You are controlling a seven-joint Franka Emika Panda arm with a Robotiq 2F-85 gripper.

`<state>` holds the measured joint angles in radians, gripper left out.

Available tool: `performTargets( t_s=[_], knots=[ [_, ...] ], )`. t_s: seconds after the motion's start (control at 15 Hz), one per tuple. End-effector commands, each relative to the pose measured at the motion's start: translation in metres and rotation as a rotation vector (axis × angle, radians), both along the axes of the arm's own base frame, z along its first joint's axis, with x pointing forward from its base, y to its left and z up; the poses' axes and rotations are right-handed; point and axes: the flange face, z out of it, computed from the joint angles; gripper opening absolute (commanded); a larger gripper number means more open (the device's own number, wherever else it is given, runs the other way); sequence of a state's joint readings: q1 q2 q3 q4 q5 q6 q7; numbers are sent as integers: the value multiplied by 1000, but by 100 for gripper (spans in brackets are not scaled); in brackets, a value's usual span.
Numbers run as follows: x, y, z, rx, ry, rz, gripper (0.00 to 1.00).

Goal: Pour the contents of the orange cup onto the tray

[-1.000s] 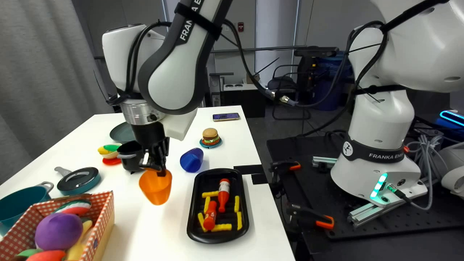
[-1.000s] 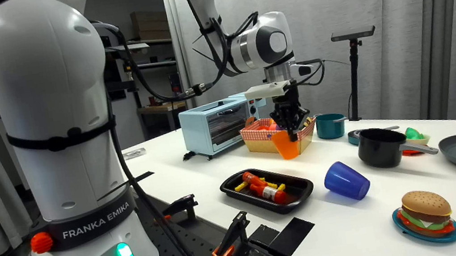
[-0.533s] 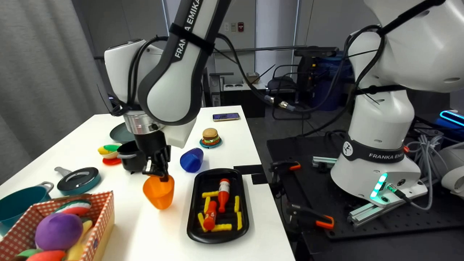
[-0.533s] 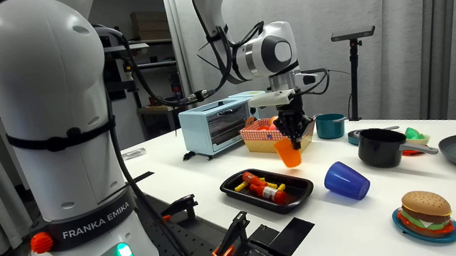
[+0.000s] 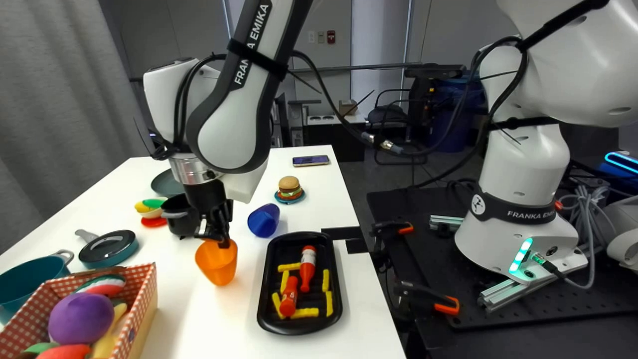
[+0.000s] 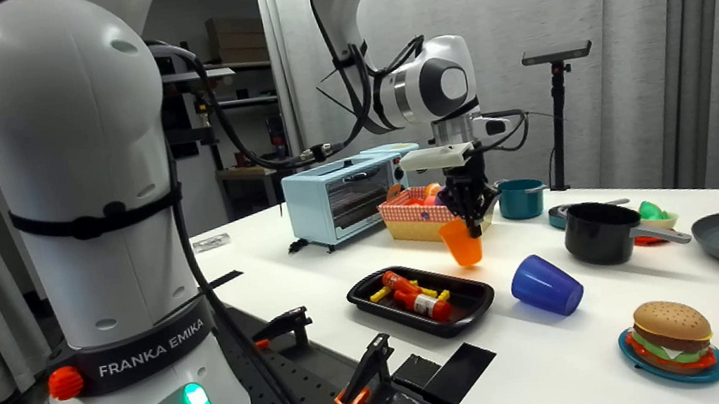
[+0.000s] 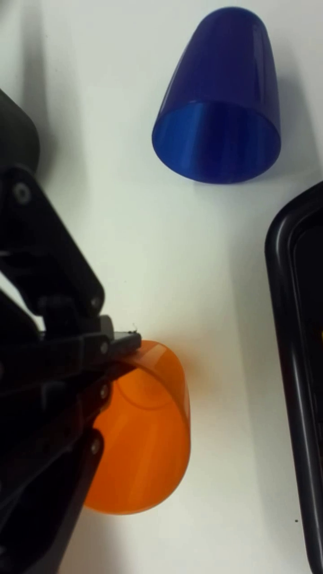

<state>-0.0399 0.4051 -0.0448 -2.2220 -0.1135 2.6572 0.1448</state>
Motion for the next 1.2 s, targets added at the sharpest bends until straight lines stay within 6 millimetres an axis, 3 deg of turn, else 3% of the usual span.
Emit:
performTargets(
  t_s=[0.0,0.53,0.6,0.73,1.13],
  knots=[
    [8,-7,-3,18,-17,-2,1],
    [8,-8,-7,22,-5,-14,1],
    [8,-8,-8,24,-3,-17,29],
    [9,-8,-10,25,0,-20,37],
    [12,-10,-11,29,0,-28,84]
  ],
)
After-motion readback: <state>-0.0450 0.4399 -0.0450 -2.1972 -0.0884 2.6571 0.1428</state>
